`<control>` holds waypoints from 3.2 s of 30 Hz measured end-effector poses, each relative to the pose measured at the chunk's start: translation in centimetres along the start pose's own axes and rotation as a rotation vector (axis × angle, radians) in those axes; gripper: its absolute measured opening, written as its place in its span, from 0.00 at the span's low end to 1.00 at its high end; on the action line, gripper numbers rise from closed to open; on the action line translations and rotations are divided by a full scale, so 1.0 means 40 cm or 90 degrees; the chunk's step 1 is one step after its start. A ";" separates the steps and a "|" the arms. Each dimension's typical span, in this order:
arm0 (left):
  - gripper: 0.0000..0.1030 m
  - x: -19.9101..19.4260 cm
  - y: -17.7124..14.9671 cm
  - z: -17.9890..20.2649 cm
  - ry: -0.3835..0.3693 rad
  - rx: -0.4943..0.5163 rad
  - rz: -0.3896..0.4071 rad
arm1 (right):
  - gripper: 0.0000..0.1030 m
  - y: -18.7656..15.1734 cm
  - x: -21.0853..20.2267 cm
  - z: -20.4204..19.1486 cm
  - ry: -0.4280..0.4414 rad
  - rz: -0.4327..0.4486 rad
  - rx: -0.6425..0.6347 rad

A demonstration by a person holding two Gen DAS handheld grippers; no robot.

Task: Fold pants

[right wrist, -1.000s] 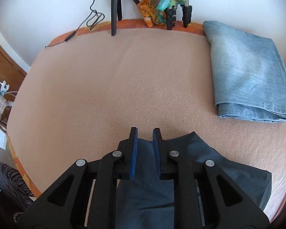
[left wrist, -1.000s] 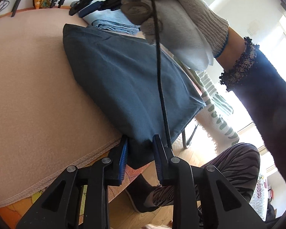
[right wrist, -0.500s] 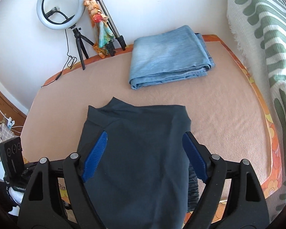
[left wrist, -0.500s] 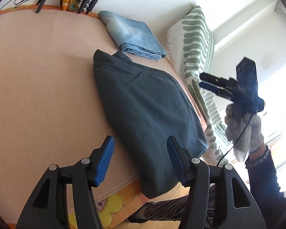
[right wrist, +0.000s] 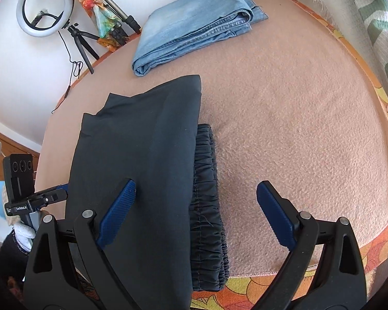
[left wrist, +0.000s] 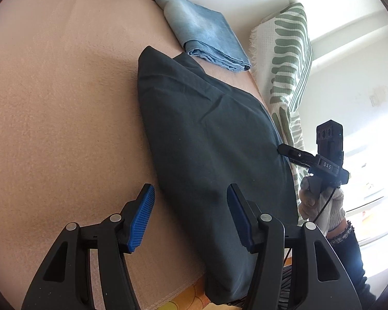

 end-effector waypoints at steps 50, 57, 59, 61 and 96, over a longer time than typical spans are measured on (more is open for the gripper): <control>0.09 -0.001 0.022 0.105 0.052 0.190 0.074 | 0.19 -0.065 -0.045 -0.235 -0.068 0.067 -0.080; 0.08 -0.028 0.016 0.118 0.045 0.202 0.089 | 0.19 -0.070 -0.073 -0.295 -0.090 0.088 -0.101; 0.07 -0.038 0.016 0.122 0.043 0.201 0.097 | 0.19 -0.068 -0.080 -0.308 -0.090 0.093 -0.106; 0.07 -0.051 0.019 0.122 0.035 0.196 0.105 | 0.19 -0.068 -0.089 -0.321 -0.090 0.099 -0.111; 0.07 -0.082 0.578 0.250 0.051 0.257 0.225 | 0.19 0.482 -0.204 -0.302 -0.143 0.233 -0.172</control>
Point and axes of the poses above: each gripper's, at about its wrist camera, not at the fingertips, and x roughly the way its jaws point, z to its right, y to its top, the point moved 1 cm from there along x, roughly the way its jaws point, and after that the axes turned 9 degrees about -z, right-handed, at the moved point
